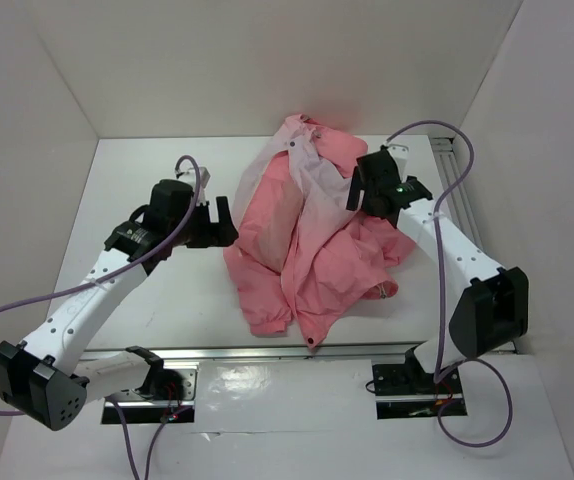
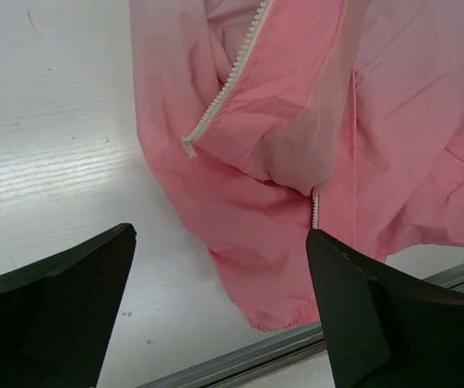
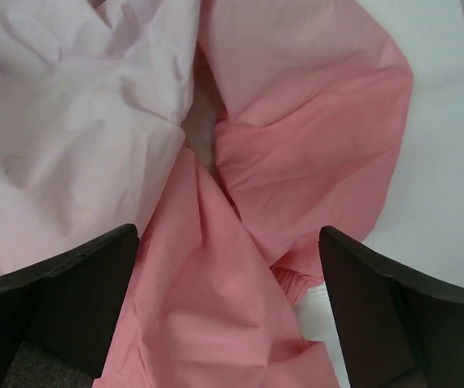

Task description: Zip up the jacket

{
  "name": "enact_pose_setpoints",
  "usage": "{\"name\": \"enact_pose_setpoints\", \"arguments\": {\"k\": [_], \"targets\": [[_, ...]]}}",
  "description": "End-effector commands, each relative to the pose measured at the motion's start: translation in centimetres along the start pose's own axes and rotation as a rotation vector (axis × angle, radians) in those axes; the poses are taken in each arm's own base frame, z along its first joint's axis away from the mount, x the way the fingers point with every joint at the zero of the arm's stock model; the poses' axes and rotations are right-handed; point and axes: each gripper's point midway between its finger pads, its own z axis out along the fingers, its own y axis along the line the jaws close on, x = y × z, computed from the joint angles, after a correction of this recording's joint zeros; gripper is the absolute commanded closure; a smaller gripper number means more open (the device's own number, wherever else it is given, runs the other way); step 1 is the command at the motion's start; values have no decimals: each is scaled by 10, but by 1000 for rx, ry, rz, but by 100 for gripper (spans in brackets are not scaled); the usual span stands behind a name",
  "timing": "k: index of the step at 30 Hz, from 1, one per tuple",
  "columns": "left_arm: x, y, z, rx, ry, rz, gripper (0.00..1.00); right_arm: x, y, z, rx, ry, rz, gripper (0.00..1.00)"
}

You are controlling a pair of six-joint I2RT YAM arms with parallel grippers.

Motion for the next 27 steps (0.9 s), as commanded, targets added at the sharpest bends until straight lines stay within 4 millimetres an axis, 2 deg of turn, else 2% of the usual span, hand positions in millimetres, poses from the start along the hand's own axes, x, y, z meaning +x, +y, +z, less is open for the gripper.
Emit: {"name": "enact_pose_setpoints", "arguments": {"k": [1, 3, 4, 5, 6, 8, 9, 10, 11, 12, 13, 14, 15, 16, 17, 19, 20, 21, 22, 24, 25, 27], "targets": [[1, 6, -4, -43, -10, -44, 0, 2, 19, -9, -25, 3, -37, 0], [0, 13, -4, -87, -20, -76, 0, 0, 39, -24, -87, -18, -67, 0], [3, 16, -4, -108, -13, -92, 12, 1, 49, -30, -118, -21, -89, 0], [8, 20, -3, -129, -2, -113, 30, -4, 62, -41, -153, -41, -96, 0], [9, 23, -4, -147, -2, -123, 32, 3, 84, -57, -204, -49, -139, 0], [15, 29, -2, -186, 21, -150, 32, 12, 111, -75, -255, -54, -177, 0], [21, 31, -1, -198, 43, -158, 29, 31, 132, -95, -308, -56, -241, 0], [19, 33, -1, -205, 39, -177, 27, 39, 141, -101, -314, -65, -263, 0], [31, 38, 1, -222, 69, -186, 25, 49, 151, -111, -345, -63, -277, 0], [35, 36, 0, -214, 73, -211, 24, 69, 165, -124, -387, -52, -332, 0], [38, 35, 1, -201, 78, -223, 21, 85, 173, -127, -417, -21, -356, 2], [45, 30, 4, -172, 100, -237, 19, 94, 180, -133, -451, -5, -360, 2], [58, 32, 7, -168, 125, -263, 18, 115, 181, -130, -459, 35, -401, 2], [65, 29, 9, -147, 144, -266, 16, 127, 187, -136, -491, 54, -412, 2], [66, 19, 12, -88, 144, -288, 15, 139, 187, -132, -481, 74, -425, 2], [84, 14, 20, -55, 186, -327, 13, 162, 181, -124, -455, 123, -428, 3], [89, 11, 23, -32, 194, -341, 12, 170, 178, -122, -452, 146, -426, 3], [90, 0, 27, 20, 192, -348, 12, 175, 177, -122, -459, 163, -399, 7], [103, -3, 30, 33, 220, -362, 12, 186, 170, -118, -452, 186, -402, 7], [111, -6, 34, 43, 238, -377, 12, 189, 169, -122, -486, 189, -377, 12], [116, -11, 38, 63, 247, -378, 12, 201, 162, -117, -472, 220, -382, 14], [122, -16, 43, 94, 254, -392, 12, 205, 161, -117, -487, 230, -369, 15]]}}
